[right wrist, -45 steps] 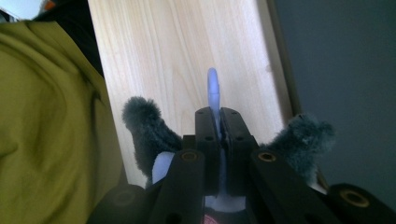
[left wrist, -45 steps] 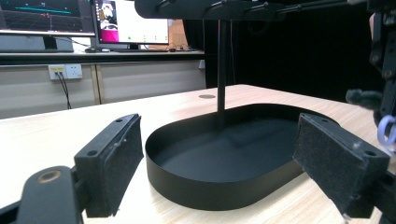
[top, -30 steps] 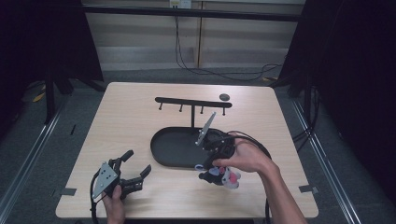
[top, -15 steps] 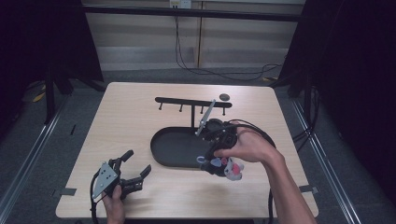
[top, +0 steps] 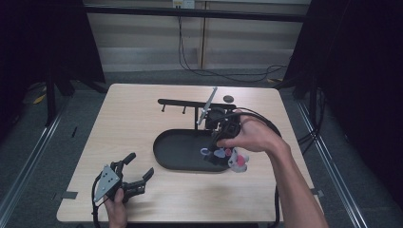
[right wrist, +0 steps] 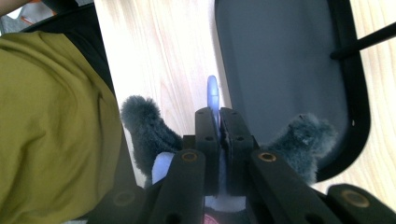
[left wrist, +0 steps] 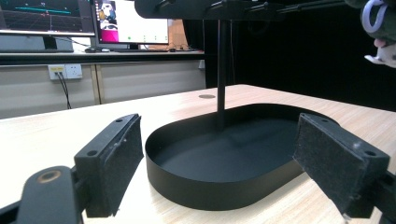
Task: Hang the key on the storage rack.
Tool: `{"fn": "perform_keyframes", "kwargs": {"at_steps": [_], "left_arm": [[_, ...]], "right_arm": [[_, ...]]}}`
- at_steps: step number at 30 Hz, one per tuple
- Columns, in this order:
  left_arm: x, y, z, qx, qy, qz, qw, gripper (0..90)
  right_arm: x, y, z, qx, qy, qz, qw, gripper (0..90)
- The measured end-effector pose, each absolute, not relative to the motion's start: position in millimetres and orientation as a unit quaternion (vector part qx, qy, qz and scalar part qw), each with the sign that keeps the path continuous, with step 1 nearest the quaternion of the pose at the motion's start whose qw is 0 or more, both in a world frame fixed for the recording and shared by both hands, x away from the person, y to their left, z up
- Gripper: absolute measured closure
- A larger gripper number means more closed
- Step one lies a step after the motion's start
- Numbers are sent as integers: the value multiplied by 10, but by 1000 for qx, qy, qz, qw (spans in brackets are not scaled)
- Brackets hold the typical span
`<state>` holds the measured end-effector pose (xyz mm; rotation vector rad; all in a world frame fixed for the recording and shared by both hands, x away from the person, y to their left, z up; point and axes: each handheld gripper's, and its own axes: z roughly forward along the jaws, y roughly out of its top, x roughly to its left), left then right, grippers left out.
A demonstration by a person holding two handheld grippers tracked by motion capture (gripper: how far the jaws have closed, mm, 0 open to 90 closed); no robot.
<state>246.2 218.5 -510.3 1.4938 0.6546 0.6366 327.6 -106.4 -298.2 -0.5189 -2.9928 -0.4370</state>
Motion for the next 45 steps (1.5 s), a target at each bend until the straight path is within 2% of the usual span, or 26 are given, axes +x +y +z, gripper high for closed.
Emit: {"fn": "perform_keyframes", "kwargs": {"at_steps": [20, 45], "left_arm": [[2461, 2183, -5101, 655, 289, 277, 641, 155], [2464, 2180, -5104, 652, 288, 279, 643, 154]], "right_arm": [[3618, -1064, -2684, -177, -976, -124, 21, 873], [4036, -1018, -2711, -195, -974, -119, 5, 872]]}}
